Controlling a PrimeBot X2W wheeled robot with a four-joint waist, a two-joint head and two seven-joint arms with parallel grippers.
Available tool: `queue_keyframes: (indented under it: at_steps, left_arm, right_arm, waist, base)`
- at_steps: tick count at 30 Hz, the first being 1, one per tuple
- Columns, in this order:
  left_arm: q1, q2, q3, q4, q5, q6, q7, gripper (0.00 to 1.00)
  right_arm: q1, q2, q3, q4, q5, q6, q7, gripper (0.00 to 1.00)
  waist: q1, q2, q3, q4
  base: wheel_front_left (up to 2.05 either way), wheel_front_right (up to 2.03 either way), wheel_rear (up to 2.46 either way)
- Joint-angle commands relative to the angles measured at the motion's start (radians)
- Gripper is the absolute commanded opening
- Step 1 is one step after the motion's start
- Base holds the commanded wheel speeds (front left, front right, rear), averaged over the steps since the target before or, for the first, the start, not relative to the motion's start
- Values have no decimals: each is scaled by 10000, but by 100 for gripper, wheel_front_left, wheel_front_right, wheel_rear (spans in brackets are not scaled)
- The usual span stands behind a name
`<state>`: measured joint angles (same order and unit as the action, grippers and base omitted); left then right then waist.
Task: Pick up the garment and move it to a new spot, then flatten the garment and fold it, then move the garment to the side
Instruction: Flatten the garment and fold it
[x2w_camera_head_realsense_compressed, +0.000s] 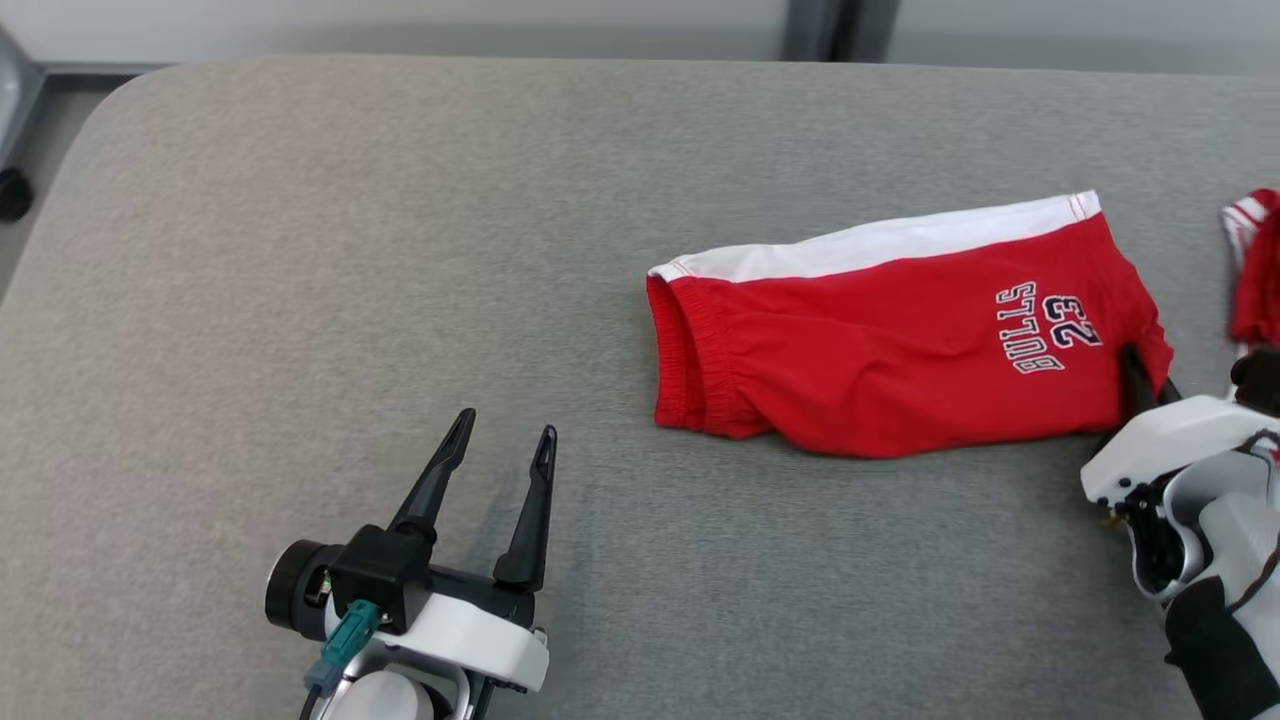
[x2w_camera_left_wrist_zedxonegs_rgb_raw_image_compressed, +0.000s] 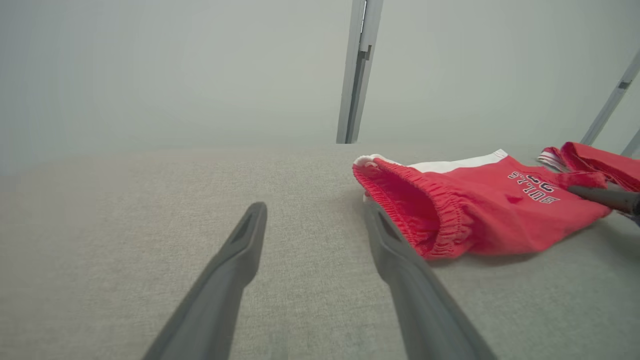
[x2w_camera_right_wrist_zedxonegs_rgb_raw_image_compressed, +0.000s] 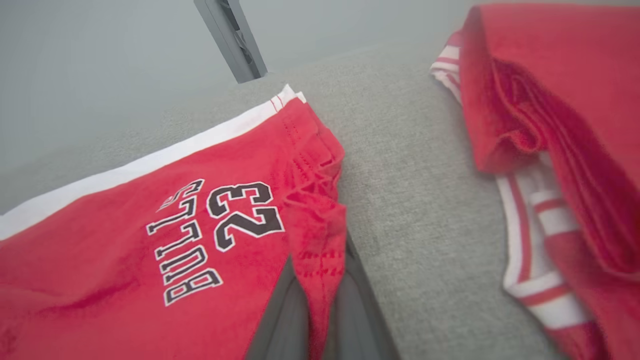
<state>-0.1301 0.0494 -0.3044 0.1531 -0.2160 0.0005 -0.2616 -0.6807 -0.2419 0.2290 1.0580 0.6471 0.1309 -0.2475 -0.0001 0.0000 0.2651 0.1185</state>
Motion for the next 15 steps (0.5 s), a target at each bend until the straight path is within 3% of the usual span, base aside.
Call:
queue_keyframes:
  at_steps: [1, 7, 15]
  left_arm:
    - [45, 45, 82, 65, 125, -49, -45, 100]
    - [141, 53, 166, 262, 240, -128, -45, 100]
    - [112, 44, 59, 414, 234, -187, -45, 100]
  right_arm:
    - [286, -5, 13, -167, 95, -2, -114, 0]
    - [756, -75, 120, -382, -13, -2, -186, 0]
    - [803, -63, -59, -899, -307, -2, -187, 0]
  waist:
    - [1, 0, -213, -467]
    - [1, 0, -436, -1029]
    - [1, 0, -703, -1110]
  base:
    - [0, 0, 0]
    - [0, 0, 0]
    - [0, 0, 0]
